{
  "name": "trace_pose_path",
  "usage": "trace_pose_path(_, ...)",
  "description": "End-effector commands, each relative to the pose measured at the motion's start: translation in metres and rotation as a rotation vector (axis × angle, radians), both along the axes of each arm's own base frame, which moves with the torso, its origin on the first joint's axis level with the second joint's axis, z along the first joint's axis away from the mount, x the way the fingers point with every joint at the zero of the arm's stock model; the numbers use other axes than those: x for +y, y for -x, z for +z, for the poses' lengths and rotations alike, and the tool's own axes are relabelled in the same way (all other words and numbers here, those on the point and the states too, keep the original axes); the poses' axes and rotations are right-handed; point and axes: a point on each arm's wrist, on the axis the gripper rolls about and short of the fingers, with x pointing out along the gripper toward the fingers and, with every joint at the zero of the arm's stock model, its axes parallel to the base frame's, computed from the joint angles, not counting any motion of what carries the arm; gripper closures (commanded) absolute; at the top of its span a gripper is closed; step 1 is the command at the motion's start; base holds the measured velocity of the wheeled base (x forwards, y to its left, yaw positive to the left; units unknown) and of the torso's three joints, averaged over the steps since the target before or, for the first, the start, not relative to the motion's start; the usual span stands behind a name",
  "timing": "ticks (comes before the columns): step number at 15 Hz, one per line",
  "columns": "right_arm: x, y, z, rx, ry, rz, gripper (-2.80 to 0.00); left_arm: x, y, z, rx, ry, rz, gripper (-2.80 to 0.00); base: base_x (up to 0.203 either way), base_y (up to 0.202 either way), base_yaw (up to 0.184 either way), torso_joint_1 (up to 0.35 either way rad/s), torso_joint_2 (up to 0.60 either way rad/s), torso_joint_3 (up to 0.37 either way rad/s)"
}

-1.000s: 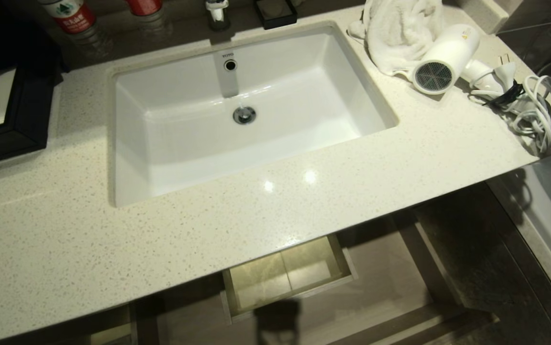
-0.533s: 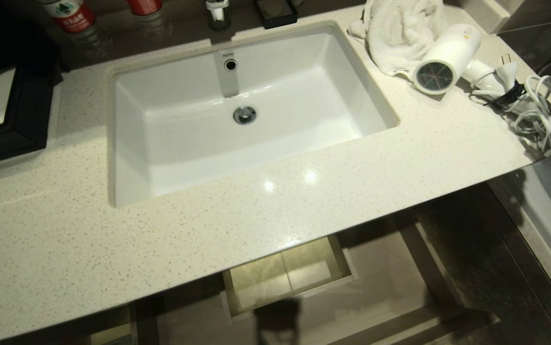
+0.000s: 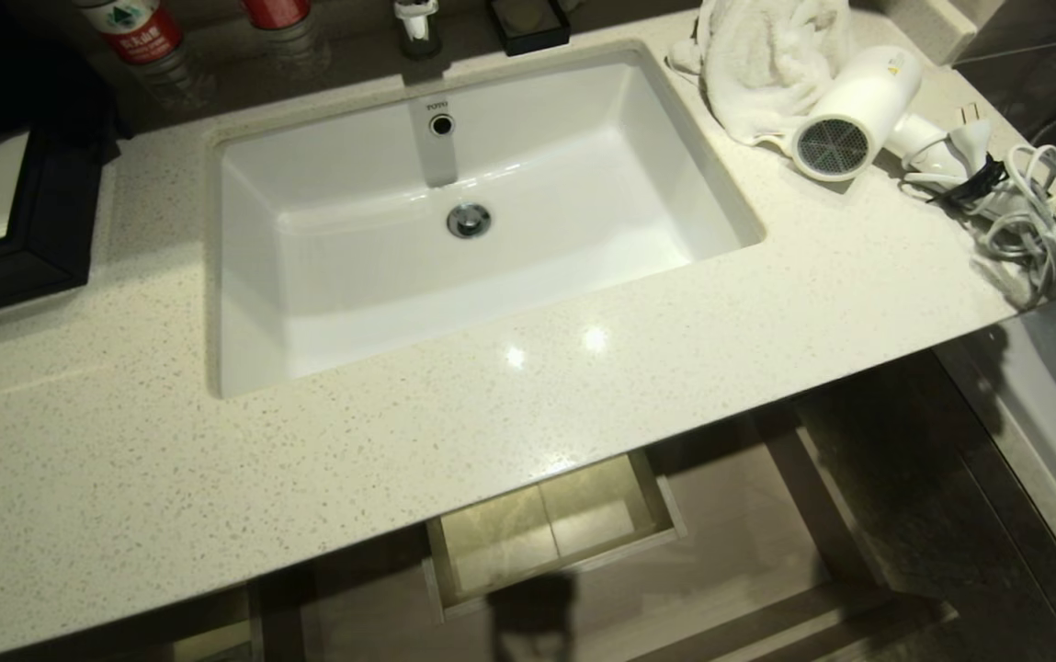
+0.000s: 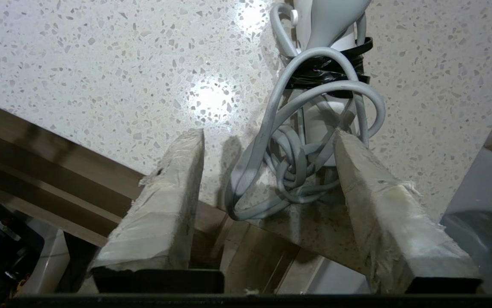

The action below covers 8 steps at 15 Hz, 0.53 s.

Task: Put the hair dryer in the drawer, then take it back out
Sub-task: Pick up the hairdryer

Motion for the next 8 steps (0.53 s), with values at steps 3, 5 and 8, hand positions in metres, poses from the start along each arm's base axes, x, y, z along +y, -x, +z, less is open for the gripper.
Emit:
trace_pose_path(3, -0.006, -0.013, -0.006, 0.026, -0.021, 0.001, -2.80, 0.000, 0.000, 0.000, 0.000, 0.000, 0.000, 0.00, 0.000, 0.000, 0.000, 0.000, 0.00, 0.000)
trace_pose_path(5, -0.010, -0.023, -0.005, -0.025, 0.007, 0.000, -2.80, 0.000, 0.000, 0.000, 0.000, 0.000, -0.001, 0.00, 0.000, 0.000, 0.000, 0.000, 0.00, 0.000)
trace_pose_path(8, -0.014, -0.030, -0.001, -0.088, 0.045, -0.011, -2.80, 0.000, 0.000, 0.000, 0.000, 0.000, 0.000, 0.00, 0.000, 0.000, 0.000, 0.000, 0.00, 0.000)
